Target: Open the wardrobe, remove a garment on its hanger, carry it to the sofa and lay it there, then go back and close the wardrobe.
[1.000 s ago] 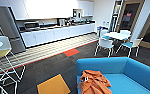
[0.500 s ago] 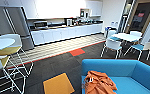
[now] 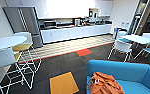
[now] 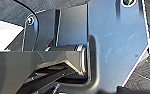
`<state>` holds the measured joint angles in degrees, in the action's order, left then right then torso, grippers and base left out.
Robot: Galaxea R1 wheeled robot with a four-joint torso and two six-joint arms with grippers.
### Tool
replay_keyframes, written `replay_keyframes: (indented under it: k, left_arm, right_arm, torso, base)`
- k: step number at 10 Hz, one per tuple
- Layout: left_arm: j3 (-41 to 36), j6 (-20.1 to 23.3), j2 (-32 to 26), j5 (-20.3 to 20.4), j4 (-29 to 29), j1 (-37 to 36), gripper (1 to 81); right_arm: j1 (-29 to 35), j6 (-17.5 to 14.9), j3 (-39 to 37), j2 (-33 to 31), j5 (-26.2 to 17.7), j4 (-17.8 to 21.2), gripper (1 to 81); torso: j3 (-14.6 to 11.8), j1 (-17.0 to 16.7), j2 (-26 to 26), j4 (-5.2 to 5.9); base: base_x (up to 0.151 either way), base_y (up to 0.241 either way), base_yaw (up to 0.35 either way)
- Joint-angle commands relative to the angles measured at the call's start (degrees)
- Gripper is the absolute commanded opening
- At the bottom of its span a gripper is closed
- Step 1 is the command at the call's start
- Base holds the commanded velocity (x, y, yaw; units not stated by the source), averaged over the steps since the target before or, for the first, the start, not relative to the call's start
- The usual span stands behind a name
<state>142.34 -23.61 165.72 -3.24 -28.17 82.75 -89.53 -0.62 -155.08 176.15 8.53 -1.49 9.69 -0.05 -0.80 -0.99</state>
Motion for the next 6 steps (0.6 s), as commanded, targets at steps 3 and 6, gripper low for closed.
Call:
replay_keyframes:
  k: [3,6]
  left_arm:
    - [-0.3,0.5,-0.1,-3.2,0.2,-1.9,81.1]
    - [-0.3,0.6,0.0,-3.3,0.2,-1.9,81.1]
  right_arm:
    - [1.0,-0.1,0.2,0.0,-3.3,-0.4,81.1]
    - [1.0,0.1,0.2,0.0,-3.3,-0.3,81.1]
  torso:
    - [0.0,0.1,0.0,0.0]
    - [0.0,0.1,0.0,0.0]
  base:
    - [0.0,0.0,0.233]
    - [0.0,0.0,0.243]
